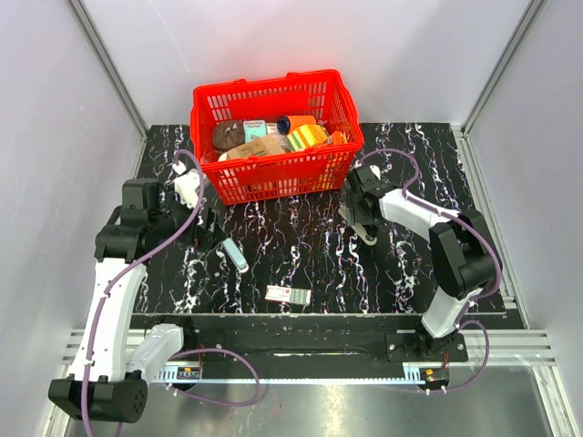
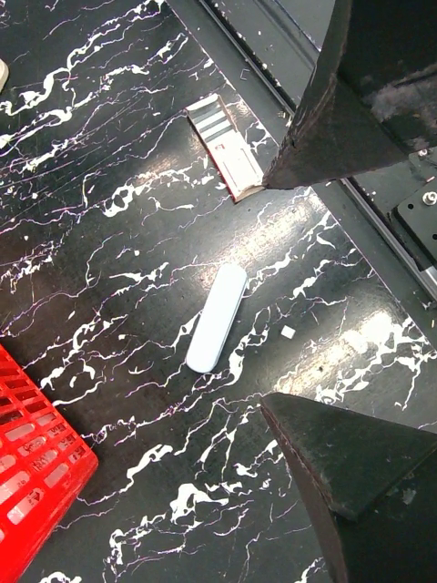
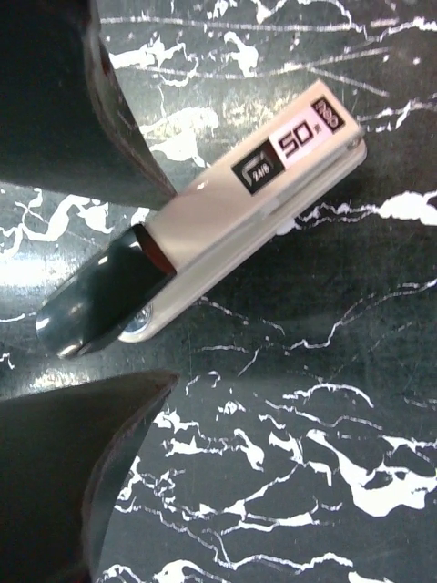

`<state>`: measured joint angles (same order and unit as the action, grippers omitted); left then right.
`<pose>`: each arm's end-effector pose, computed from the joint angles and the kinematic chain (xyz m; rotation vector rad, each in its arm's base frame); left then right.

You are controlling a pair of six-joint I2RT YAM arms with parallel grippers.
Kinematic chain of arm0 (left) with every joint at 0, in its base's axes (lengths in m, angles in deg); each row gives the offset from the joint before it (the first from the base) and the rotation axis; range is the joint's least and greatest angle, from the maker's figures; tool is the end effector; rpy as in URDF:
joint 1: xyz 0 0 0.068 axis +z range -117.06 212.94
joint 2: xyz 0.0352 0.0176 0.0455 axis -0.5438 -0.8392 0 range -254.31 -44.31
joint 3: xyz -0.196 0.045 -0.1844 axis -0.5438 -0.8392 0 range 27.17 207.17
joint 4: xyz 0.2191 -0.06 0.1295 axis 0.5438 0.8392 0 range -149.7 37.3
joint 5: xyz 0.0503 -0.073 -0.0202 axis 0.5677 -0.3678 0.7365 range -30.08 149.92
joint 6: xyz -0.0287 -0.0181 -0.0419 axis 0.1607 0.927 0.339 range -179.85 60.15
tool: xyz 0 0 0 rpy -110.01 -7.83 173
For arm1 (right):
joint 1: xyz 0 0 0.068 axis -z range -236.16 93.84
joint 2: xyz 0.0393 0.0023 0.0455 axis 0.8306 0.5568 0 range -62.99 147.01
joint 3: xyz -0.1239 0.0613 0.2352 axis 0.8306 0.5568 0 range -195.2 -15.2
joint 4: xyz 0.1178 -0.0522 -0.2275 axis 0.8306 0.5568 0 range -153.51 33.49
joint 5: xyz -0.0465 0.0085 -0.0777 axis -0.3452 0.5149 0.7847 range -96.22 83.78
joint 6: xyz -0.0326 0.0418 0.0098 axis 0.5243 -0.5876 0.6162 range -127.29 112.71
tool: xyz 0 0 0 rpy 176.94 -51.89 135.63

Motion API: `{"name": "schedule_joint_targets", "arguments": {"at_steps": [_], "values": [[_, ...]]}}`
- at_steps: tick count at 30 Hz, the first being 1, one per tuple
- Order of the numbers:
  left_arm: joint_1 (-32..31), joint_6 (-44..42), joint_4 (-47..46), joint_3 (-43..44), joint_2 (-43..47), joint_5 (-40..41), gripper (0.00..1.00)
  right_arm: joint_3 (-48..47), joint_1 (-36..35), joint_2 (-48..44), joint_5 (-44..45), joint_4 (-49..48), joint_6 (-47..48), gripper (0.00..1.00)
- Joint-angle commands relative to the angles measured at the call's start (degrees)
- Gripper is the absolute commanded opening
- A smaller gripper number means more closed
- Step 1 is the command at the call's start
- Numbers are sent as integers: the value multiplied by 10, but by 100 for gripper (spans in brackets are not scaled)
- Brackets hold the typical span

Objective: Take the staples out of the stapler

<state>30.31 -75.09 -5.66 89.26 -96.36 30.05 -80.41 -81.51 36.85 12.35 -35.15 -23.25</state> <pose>0.1629 -0.0253 0.3506 0.6007 2.1819 -0.4913 0.3210 0.1396 0.1878 -0.1103 2.5842 -0.1764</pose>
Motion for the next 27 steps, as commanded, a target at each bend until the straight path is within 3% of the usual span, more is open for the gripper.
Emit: {"name": "schedule_joint_targets", "arguments": {"at_steps": [1, 6, 10, 13, 18, 22, 27], "values": [[-8, 21, -32, -6, 1, 16, 99, 1, 2, -11, -28, -37, 5, 69], [-31, 49, -59, -32, 3, 28, 92, 11, 2, -24, -56, -37, -11, 50], [-79, 68, -75, -40, -12, 51, 91, 22, 1, -25, -85, -28, -26, 49], [-111, 71, -82, -42, -30, 53, 91, 36, -3, -34, -117, -27, -47, 43], [-182, 68, -110, -43, -53, 59, 86, 58, -46, -80, -129, -45, -100, 19], [-229, 63, -163, -60, -67, 56, 89, 61, -89, -139, -114, -59, -148, 0], [-258, 56, -202, -68, -117, 22, 98, 93, -109, -219, -120, -130, -198, 0]]}}
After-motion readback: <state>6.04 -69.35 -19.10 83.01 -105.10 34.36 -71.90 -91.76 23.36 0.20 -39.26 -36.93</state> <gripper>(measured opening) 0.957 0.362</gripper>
